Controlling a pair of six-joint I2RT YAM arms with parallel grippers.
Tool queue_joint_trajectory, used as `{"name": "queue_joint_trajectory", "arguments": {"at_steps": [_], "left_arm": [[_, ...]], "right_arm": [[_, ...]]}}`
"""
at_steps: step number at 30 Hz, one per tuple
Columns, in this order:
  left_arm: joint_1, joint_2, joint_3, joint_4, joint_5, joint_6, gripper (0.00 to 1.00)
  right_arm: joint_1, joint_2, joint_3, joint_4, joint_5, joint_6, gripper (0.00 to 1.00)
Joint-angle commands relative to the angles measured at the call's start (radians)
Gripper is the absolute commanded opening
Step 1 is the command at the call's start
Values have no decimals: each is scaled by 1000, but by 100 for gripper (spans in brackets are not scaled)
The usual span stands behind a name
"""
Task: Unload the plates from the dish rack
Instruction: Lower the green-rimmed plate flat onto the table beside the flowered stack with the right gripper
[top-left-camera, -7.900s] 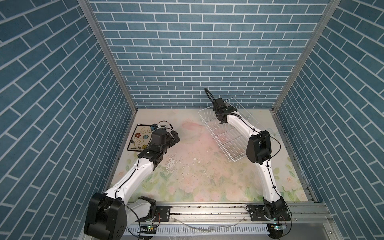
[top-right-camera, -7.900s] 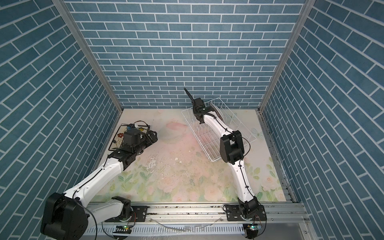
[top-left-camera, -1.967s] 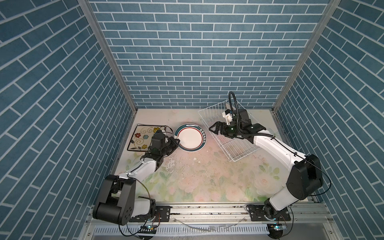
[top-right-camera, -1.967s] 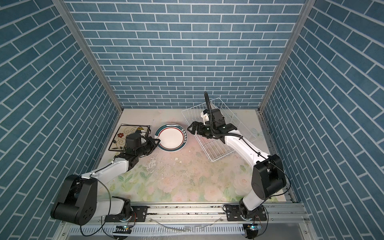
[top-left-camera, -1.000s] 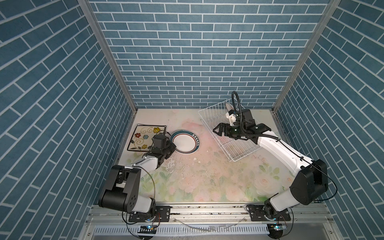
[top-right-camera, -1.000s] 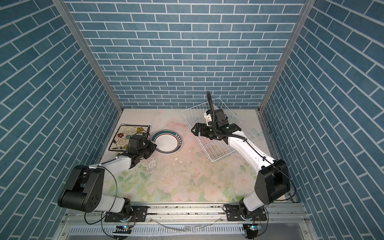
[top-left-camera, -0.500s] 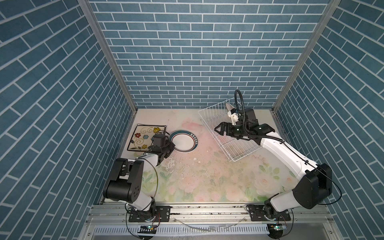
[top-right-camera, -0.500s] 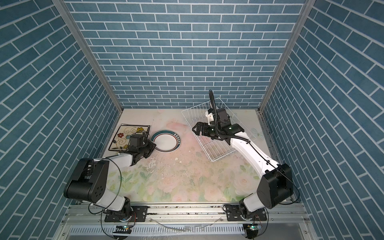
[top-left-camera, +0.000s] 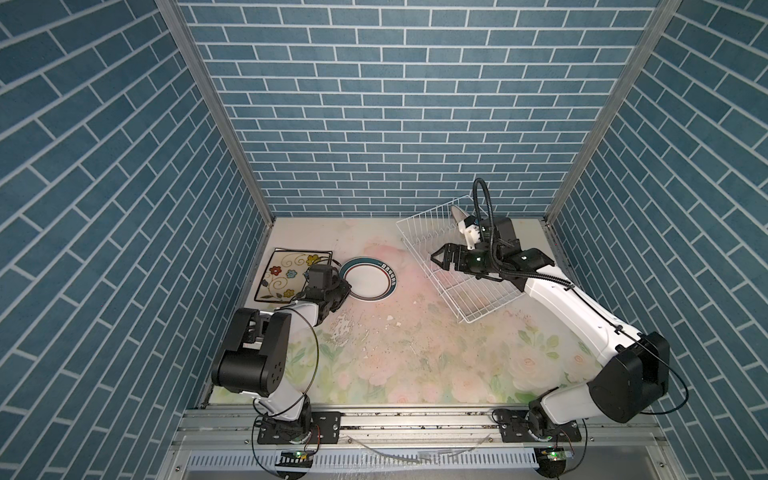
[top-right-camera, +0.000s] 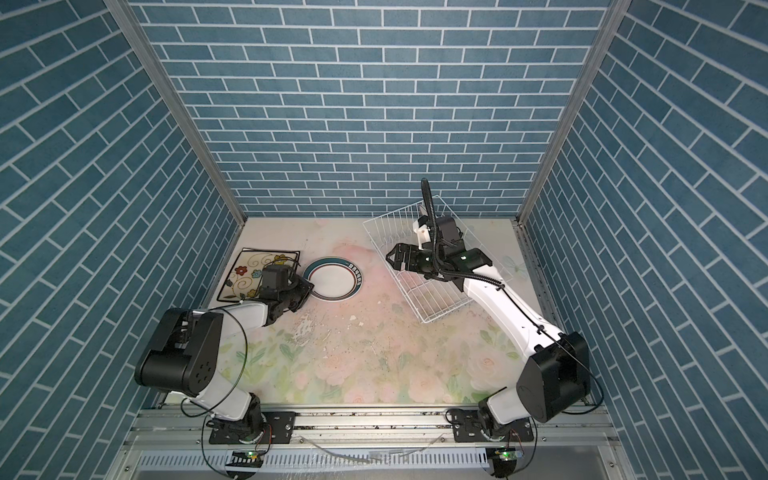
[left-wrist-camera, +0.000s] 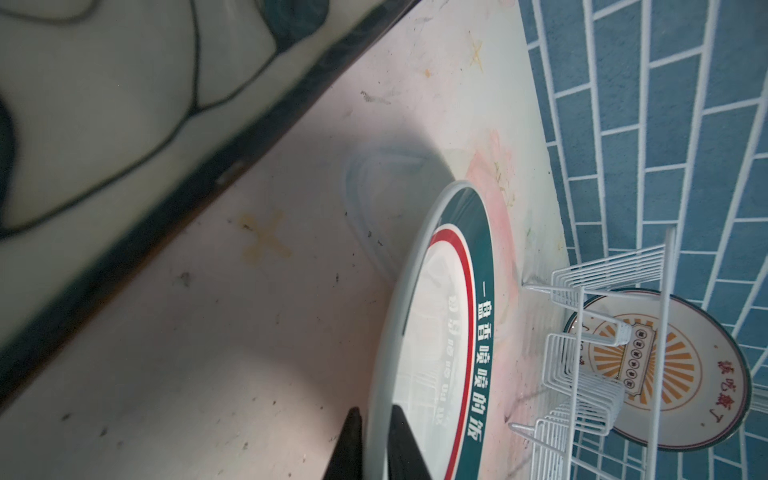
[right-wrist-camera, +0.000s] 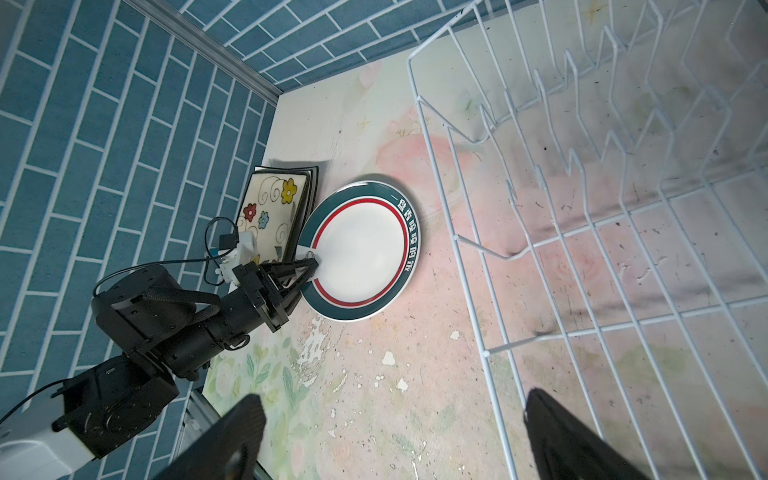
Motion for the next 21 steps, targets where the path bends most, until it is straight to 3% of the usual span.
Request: {"name": "queue_joint_trajectory", "arguments": {"at_steps": [1, 3, 4, 14, 17, 21], "left_arm": [[5, 9, 22, 18, 10, -2, 28], [5, 9, 26, 11, 17, -3, 47], [5, 11, 29, 7, 19, -3, 51], [5, 4, 63, -91, -10, 8, 84], [5, -9, 65, -119, -25, 10, 90], [5, -28, 80, -166, -32, 21, 93]], "right_arm": [[-8, -35, -30, -19, 14, -34, 99], [-11, -36, -31, -20, 16, -34, 98], [-10, -36, -30, -21, 17, -34, 98], [-14, -42, -34, -39, 56, -37, 98], [-13, -48, -38, -43, 93, -38, 98], [-19, -56, -39, -70, 243, -35, 98]]}}
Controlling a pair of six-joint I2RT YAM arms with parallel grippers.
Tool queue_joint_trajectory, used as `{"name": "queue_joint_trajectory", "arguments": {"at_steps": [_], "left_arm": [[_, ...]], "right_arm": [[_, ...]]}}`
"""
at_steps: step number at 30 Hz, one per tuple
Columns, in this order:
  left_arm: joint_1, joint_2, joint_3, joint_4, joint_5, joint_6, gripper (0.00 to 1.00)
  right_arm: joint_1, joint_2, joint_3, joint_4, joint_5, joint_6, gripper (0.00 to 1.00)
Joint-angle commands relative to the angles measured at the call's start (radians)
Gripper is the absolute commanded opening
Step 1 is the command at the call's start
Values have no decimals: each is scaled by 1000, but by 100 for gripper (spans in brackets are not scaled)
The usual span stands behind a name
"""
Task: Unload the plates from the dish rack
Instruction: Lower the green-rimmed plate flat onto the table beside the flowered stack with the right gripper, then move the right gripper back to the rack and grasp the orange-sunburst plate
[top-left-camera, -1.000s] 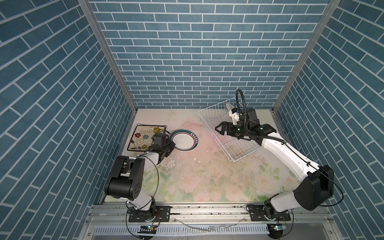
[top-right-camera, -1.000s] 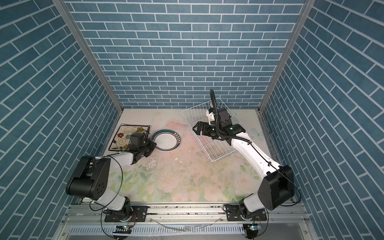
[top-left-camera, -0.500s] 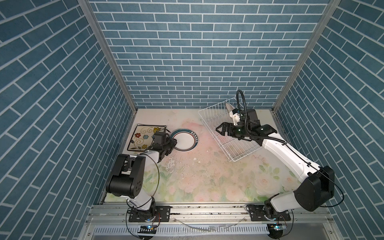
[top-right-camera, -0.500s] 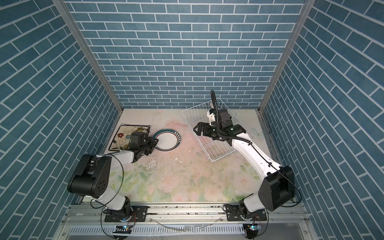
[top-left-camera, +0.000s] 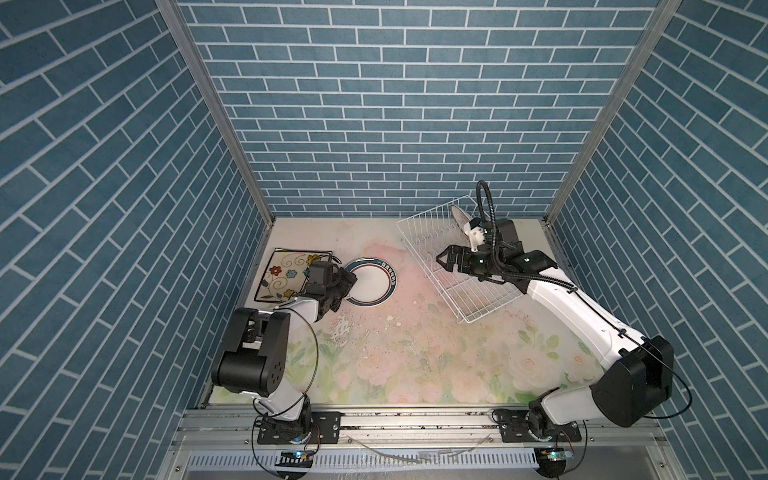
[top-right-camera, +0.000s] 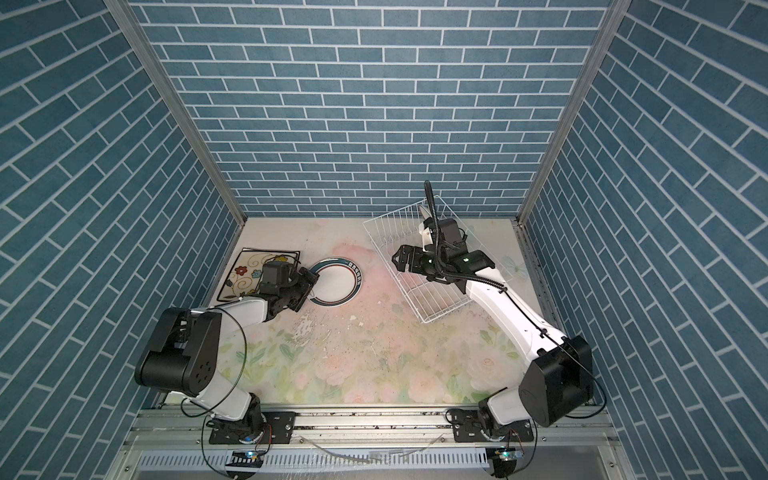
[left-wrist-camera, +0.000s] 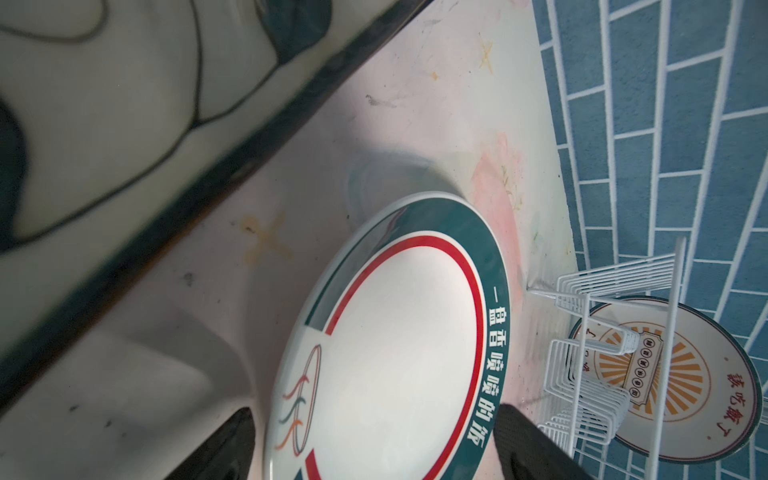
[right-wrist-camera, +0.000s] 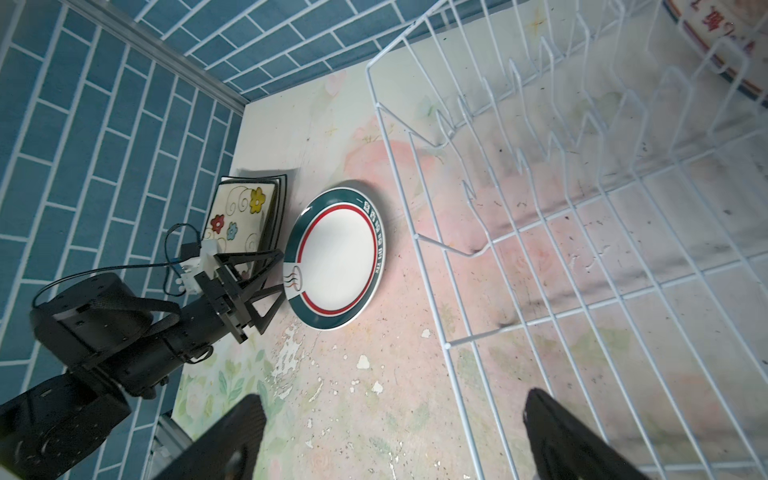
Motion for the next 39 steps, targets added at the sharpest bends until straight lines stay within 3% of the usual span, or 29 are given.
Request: {"name": "queue_joint_trajectory", "arguments": {"at_steps": [1, 9, 17, 20, 26, 34, 37, 39], "left_arm": [[5, -32, 32, -78, -29, 27, 93], [5, -113, 16, -152, -80, 26, 95], [5, -193, -13, -167, -74, 25, 95], [5, -222, -16, -173, -77, 26, 95], [5, -266, -16, -167, -86, 31, 95], [5, -290, -36, -167, -86, 32, 96], [5, -298, -37, -168, -83, 32, 96], [5, -303, -36, -170, -82, 35, 96]], "right_arm": [[-12, -25, -11, -50, 176, -45, 98], [-17, 157, 192, -290, 571, -215, 98], [-17, 424, 456, -451, 819, -397, 97], [-17, 501, 528, -454, 897, -468, 88], [-17, 615, 632, -404, 975, -596, 56], [-17, 674, 674, -276, 1060, -768, 52], [-17, 686, 670, -237, 1050, -813, 35], [-17, 693, 666, -211, 1053, -840, 16]]}}
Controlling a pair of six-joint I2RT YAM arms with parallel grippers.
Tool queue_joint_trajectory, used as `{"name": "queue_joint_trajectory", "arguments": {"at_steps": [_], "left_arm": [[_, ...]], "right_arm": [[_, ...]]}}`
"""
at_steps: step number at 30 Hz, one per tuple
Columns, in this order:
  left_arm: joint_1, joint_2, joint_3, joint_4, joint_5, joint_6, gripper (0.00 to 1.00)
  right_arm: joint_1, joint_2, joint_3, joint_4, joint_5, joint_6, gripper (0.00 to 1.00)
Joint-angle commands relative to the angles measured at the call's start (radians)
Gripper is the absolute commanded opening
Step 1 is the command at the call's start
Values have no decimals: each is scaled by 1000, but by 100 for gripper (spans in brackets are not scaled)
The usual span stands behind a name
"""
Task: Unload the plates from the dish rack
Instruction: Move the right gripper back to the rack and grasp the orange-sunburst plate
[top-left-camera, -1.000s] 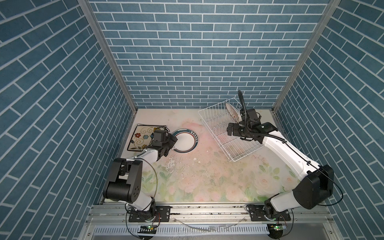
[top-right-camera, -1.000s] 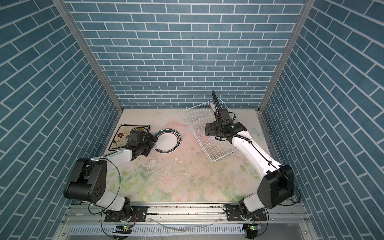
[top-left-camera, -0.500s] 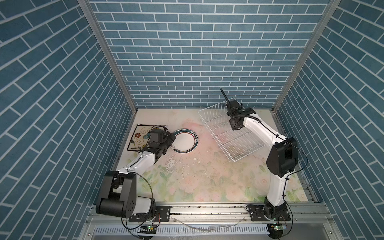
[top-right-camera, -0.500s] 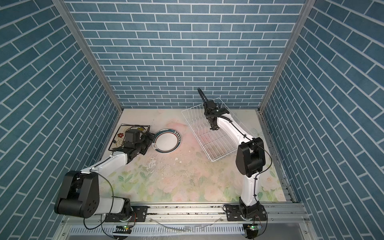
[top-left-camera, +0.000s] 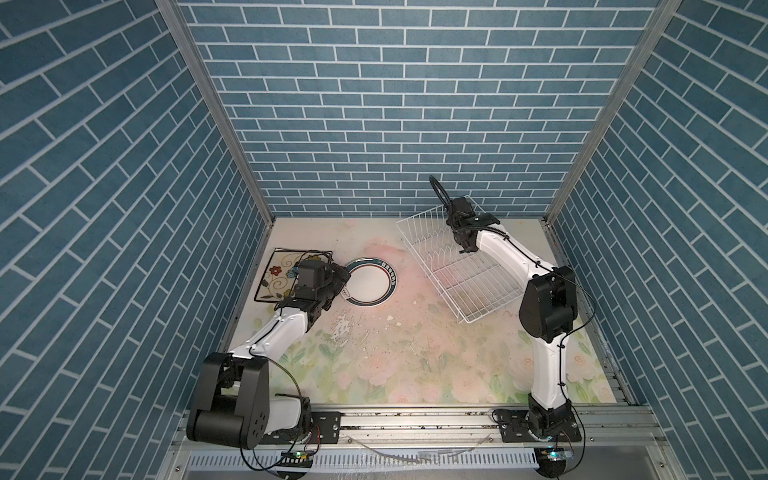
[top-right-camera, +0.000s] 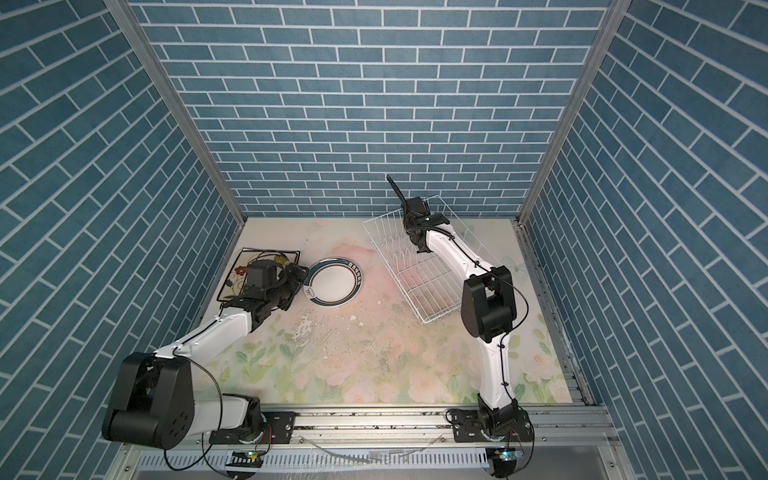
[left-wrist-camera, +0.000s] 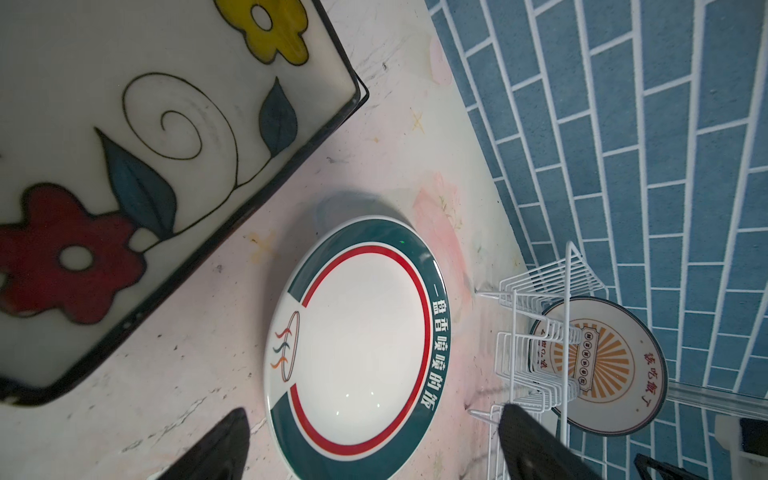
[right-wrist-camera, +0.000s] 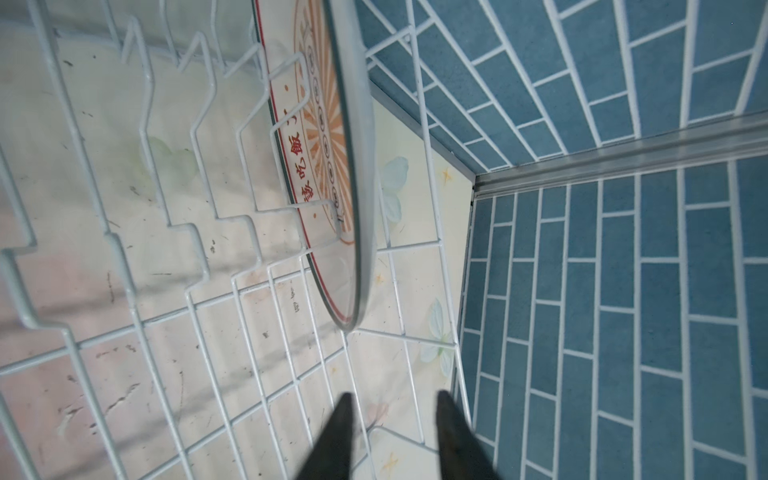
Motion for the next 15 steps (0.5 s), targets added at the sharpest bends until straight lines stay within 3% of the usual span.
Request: {"name": "queue_joint_trajectory", "arguments": {"at_steps": [1, 3, 15], "left_arm": [[5, -28, -8, -23, -10, 15, 95], [5, -33, -8, -24, -10, 17, 95], [5, -51, 0, -37, -14, 25, 96]], "right_arm": [[-3, 27, 35, 69, 38, -94, 15], [-3, 37, 36, 99, 48, -113, 22], [-4, 115, 110, 101, 46, -158, 31]]}}
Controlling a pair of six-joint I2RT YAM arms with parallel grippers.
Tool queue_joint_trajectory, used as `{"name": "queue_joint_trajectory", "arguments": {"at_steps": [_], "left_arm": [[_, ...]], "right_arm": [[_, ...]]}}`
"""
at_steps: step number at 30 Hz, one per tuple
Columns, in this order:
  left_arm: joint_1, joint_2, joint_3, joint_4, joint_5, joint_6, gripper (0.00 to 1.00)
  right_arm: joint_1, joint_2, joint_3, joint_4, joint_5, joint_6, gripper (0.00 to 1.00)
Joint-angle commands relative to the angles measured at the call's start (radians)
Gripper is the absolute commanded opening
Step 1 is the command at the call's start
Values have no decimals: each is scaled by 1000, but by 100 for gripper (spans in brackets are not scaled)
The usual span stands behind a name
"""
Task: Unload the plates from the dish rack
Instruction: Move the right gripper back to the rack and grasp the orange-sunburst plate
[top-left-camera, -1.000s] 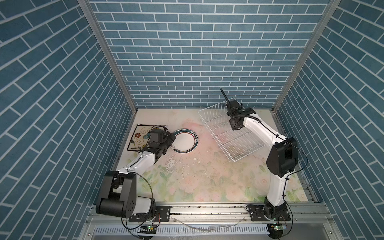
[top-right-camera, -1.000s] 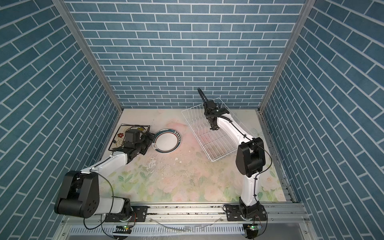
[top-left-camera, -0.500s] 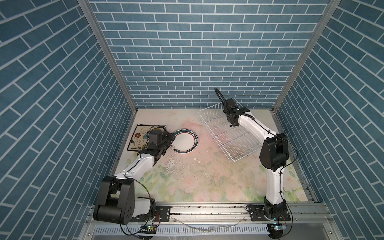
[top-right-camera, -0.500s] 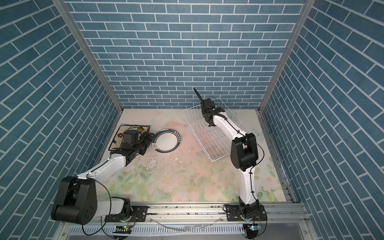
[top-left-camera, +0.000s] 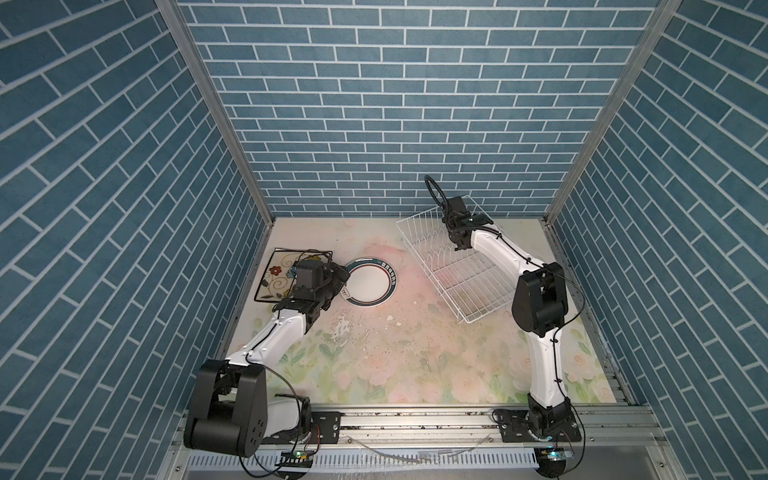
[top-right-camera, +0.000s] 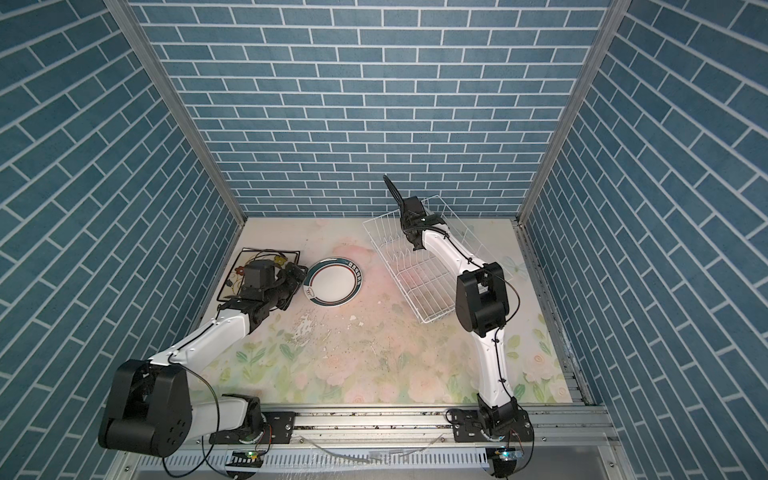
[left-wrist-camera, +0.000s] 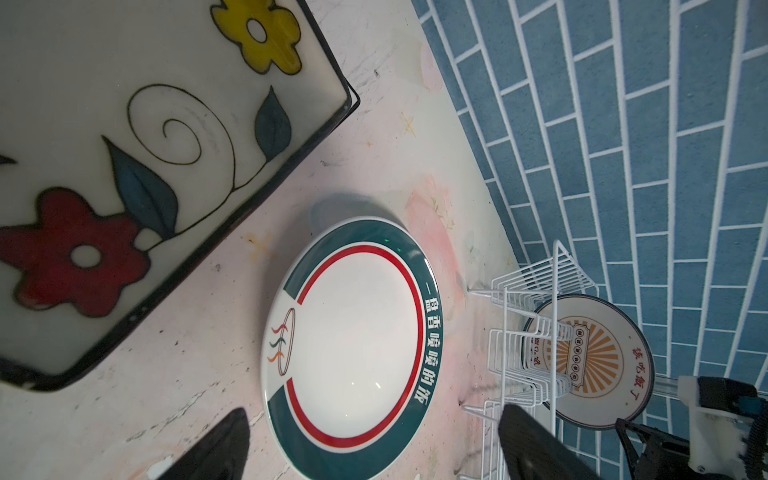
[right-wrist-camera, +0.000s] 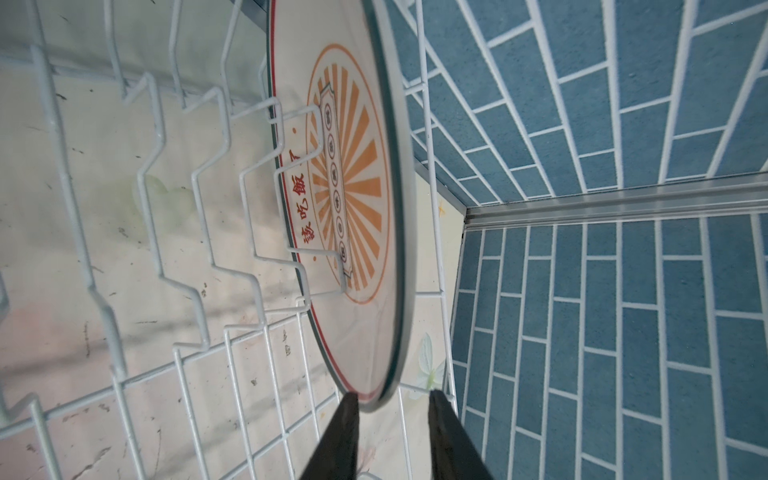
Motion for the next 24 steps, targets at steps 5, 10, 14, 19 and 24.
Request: {"name": "queue_joint_trajectory", "arguments": {"at_steps": [5, 10, 14, 19, 24], "left_arm": [[5, -19, 6, -29, -15, 27, 95], [5, -29, 6, -38, -21, 28, 96], [5, -34, 3, -39, -18, 30, 96], [5, -38, 3, -47, -19, 26, 96], [5, -50, 2, -54, -23, 29, 96]], "right_arm": [[-5, 66, 79, 24, 30, -63, 30], [-13, 83, 78, 82, 47, -91, 29], [-22, 89, 69, 133, 54, -115, 26], [-26, 78, 48, 201, 62, -122, 10], [-27, 51, 6, 265, 66, -119, 4]]}}
